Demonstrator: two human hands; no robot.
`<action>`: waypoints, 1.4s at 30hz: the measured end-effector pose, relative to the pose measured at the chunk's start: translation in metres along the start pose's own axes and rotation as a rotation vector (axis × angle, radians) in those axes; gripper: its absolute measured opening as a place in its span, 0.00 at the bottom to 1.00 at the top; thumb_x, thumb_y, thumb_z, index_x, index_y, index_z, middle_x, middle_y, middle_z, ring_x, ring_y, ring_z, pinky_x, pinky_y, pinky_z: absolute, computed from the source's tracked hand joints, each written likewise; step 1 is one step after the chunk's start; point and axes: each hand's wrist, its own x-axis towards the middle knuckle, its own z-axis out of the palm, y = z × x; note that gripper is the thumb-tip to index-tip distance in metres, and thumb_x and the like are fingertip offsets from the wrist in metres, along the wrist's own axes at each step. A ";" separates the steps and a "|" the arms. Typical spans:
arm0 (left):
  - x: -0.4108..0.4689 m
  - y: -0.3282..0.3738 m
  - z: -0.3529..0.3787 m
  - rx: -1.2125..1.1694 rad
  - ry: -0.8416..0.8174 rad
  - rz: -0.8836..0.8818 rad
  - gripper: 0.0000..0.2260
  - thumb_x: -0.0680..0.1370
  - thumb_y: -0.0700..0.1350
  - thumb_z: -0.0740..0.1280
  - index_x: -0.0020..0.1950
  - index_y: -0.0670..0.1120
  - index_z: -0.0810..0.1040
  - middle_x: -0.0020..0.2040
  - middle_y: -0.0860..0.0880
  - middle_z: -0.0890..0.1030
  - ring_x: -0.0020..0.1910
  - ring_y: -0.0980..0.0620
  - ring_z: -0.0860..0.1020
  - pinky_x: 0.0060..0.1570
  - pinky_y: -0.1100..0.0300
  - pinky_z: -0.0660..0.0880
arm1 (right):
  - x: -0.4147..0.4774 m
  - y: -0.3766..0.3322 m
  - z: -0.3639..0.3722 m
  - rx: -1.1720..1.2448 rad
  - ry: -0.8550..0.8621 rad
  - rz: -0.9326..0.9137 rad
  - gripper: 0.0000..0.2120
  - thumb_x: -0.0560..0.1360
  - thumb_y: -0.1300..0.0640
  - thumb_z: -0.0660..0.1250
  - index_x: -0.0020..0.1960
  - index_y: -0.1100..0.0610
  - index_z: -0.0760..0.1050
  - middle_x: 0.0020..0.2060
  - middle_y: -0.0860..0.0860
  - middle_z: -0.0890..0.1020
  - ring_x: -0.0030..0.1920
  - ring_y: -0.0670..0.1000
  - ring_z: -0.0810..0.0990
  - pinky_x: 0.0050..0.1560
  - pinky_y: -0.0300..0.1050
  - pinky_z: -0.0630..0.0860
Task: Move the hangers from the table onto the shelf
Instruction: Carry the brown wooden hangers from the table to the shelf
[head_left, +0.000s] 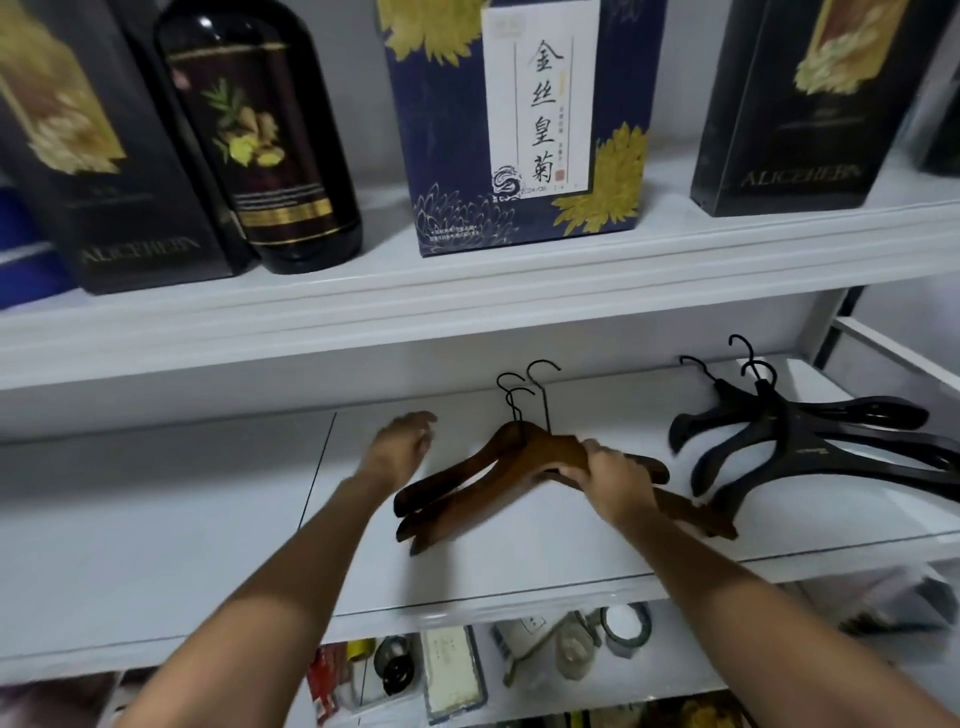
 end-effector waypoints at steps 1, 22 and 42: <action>-0.006 0.009 0.009 0.020 -0.060 0.011 0.17 0.82 0.46 0.57 0.70 0.46 0.69 0.68 0.45 0.73 0.66 0.45 0.71 0.66 0.56 0.66 | -0.002 -0.004 0.005 -0.002 -0.022 -0.015 0.26 0.79 0.39 0.56 0.66 0.57 0.67 0.55 0.55 0.80 0.56 0.58 0.80 0.52 0.49 0.74; -0.031 0.029 0.095 0.245 -0.316 -0.173 0.65 0.46 0.79 0.20 0.78 0.47 0.39 0.78 0.40 0.40 0.77 0.42 0.37 0.75 0.47 0.37 | 0.014 0.013 0.072 -0.180 -0.107 0.044 0.64 0.49 0.24 0.14 0.78 0.52 0.41 0.77 0.63 0.47 0.76 0.64 0.44 0.73 0.63 0.41; -0.033 0.045 0.092 0.207 -0.324 -0.213 0.55 0.59 0.80 0.32 0.78 0.49 0.39 0.78 0.40 0.41 0.77 0.40 0.40 0.75 0.47 0.42 | 0.035 0.013 0.067 -0.191 -0.237 0.033 0.49 0.70 0.24 0.48 0.78 0.53 0.36 0.75 0.66 0.38 0.74 0.67 0.34 0.71 0.67 0.35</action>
